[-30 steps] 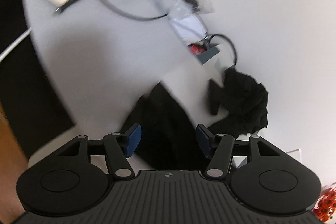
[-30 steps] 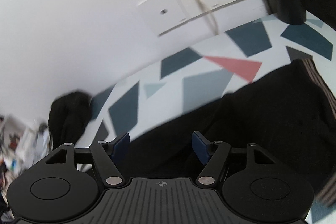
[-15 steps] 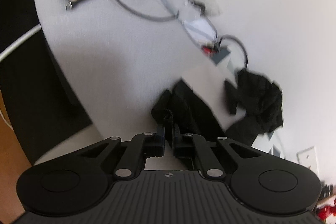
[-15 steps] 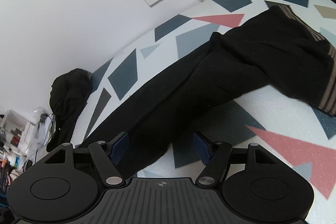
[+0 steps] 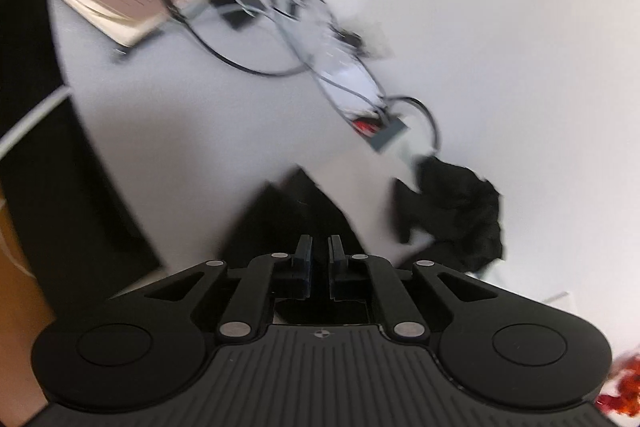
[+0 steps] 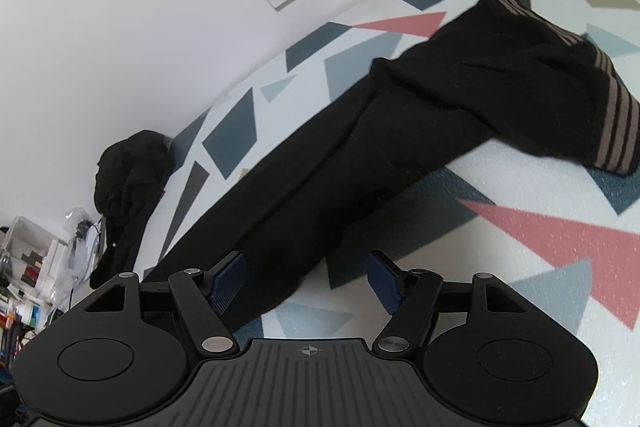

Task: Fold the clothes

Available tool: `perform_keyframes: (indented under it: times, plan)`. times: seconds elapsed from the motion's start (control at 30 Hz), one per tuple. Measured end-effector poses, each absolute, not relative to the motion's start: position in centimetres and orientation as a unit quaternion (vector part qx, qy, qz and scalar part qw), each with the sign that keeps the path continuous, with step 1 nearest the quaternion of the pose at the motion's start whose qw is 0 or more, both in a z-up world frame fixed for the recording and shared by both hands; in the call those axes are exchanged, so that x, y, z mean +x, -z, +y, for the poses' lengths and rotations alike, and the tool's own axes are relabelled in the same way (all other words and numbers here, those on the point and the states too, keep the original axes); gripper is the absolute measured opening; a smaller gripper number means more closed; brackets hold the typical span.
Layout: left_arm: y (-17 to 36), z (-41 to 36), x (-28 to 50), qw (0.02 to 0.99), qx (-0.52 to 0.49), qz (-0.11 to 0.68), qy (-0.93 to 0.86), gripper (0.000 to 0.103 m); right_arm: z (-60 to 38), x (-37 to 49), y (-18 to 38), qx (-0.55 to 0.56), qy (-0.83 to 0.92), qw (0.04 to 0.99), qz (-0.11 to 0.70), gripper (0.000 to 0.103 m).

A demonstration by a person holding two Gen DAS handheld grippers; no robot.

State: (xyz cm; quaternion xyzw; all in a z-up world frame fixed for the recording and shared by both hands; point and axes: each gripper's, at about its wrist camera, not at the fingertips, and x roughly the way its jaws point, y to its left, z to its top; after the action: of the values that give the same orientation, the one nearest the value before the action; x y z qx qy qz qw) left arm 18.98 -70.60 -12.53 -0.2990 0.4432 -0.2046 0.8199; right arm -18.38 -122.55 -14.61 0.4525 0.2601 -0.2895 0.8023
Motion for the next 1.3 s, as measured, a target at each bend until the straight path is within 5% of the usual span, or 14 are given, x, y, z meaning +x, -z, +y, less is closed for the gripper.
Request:
perform_keyframes:
  times: [0.3,0.37,0.7,0.77,0.9,1.3]
  plan:
    - [15.2,-72.4,20.1,0.795,-0.343,0.468,0.177,0.022,-122.4,-19.0,14.6,0.456,0.292,0.799,0.260,0.064]
    - [14.6,-72.2,19.6,0.803,-0.336,0.457,0.181,0.001,-122.4,-19.1,14.7,0.457,0.294,0.798,0.262,0.064]
    - [12.8,-70.7,17.9,0.827,-0.325,0.419,0.190,0.000,-123.1,-18.0,14.5,0.442,0.286,0.805,0.272,0.064]
    - [14.3,-70.2,18.2,0.807,-0.356,0.435,0.182,0.005,-123.1,-17.3,14.5,0.440,0.280,0.807,0.277,0.064]
    - [15.0,-71.7,18.6,0.808,-0.348,0.442,0.178,0.051,-122.9,-16.0,14.0,0.434,0.267,0.813,0.281,0.064]
    - [16.9,-74.2,19.9,0.792,-0.369,0.451,0.183,0.053,-122.5,-16.6,14.1,0.431,0.267,0.813,0.287,0.065]
